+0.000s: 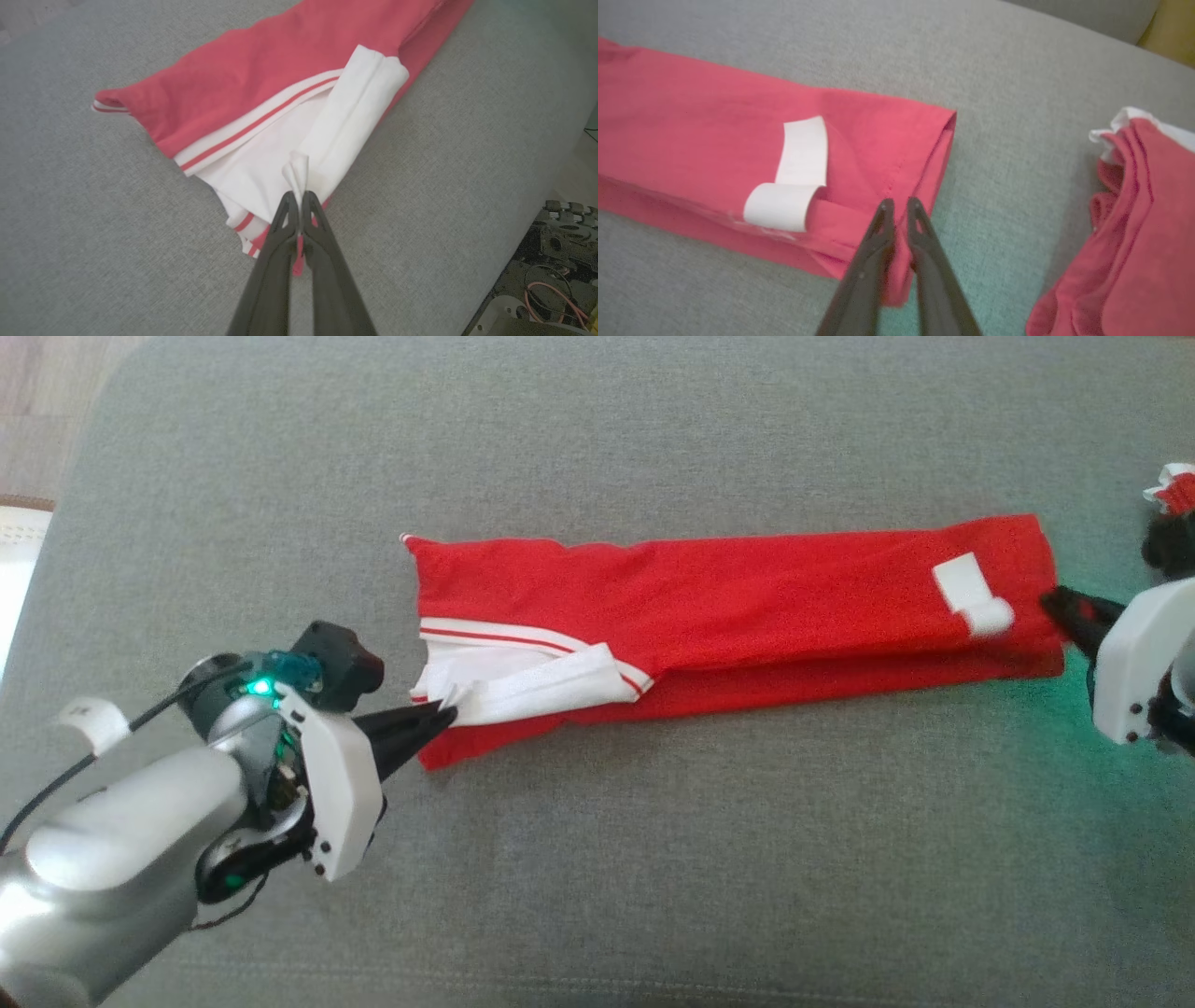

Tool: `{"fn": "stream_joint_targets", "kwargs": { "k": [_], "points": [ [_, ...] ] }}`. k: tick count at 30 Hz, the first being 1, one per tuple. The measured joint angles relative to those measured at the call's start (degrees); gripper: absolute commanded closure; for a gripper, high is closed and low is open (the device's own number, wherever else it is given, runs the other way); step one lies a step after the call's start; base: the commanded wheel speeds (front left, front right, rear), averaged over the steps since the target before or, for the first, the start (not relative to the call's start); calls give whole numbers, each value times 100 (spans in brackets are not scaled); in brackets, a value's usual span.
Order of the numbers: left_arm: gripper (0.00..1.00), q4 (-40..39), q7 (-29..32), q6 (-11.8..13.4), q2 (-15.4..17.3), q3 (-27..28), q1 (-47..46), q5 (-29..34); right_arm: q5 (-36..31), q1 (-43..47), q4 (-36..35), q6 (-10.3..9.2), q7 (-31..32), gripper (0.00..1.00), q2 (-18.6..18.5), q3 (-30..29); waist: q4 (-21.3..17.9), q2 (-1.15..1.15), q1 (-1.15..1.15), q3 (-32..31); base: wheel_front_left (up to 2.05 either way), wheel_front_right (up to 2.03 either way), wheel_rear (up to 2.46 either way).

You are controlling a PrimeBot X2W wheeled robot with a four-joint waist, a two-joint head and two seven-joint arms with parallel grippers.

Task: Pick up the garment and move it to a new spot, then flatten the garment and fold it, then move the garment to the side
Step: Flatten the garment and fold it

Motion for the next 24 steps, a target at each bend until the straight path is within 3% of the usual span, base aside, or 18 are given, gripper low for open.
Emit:
{"fn": "stream_joint_targets", "kwargs": {
  "k": [2,3,4,8,15,21,24],
  "points": [
    [52,38,10,0,-43,-1,33,0,42,35,64,0,116,0,1,12,-20,0,0,0,0,0,0],
    [13,94,3,0,-69,-1,48,1,64,68,115,0,185,0,2,10,-29,0,0,-8,0,0,0],
    [0,162,-21,0,-93,-1,68,0,77,104,148,0,254,0,3,13,-41,0,0,-22,0,0,0],
    [0,378,-302,40,-135,65,99,-36,71,129,165,0,175,0,18,-48,-95,0,0,-118,0,0,0],
    [0,517,-1182,531,-285,697,239,-425,22,88,190,0,-505,0,274,-569,-192,0,0,-333,0,0,0],
    [0,538,-1794,1261,-500,1790,502,-646,-223,114,174,0,-1715,0,854,-1202,-249,0,0,-565,0,0,0],
    [0,189,-1795,1492,-789,2775,855,-344,-386,249,153,0,-2321,0,1159,-1547,-255,0,0,-675,0,0,0]
  ]
}}
